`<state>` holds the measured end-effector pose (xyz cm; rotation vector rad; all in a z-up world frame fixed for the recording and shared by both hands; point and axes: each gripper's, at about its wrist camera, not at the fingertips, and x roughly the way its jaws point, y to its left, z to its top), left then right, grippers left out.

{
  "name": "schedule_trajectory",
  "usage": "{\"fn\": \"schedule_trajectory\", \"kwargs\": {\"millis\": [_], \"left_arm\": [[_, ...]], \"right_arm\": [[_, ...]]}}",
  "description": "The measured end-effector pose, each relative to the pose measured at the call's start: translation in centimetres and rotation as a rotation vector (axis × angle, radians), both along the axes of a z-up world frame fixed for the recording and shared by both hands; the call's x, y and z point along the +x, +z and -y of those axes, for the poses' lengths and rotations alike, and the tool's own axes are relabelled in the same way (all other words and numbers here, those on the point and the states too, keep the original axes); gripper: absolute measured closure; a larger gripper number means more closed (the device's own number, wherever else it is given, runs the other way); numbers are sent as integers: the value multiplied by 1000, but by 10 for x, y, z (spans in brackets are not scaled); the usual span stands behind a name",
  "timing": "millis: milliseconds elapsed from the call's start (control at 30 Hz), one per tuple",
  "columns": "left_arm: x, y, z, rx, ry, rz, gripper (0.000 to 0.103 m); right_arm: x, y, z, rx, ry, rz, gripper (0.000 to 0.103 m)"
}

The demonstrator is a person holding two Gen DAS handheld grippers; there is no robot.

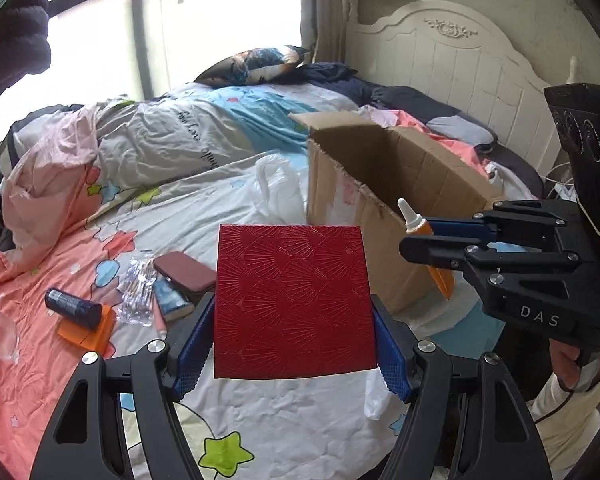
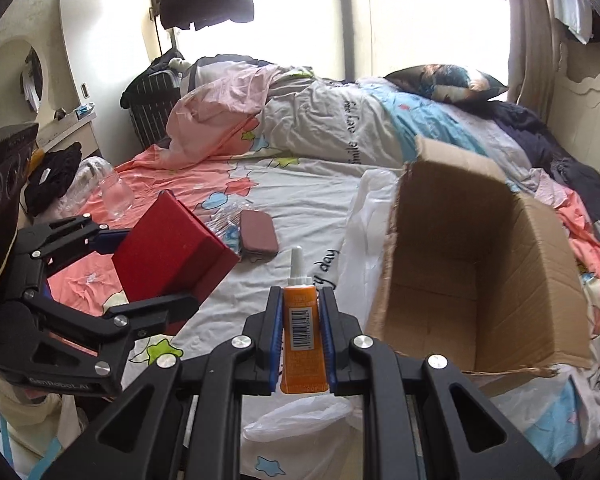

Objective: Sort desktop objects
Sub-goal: 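Carry the red box and orange tube toward the cardboard box with both tools, then lower the orange tube into the cardboard box and open the right tool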

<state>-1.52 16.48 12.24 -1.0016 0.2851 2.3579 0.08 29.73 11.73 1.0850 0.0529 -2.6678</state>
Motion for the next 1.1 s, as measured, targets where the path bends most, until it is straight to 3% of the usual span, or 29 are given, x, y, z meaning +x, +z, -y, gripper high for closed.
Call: {"fn": "schedule_trajectory", "kwargs": {"millis": [467,1100], "left_arm": [[7,26,-44,4,-90,-52,30],[-10,17,-113,-24,-187,-30,30]], "right_arm": [[15,18,-50,35,-112,-23,87],[-12,9,-104,65,-213,17,87]]}}
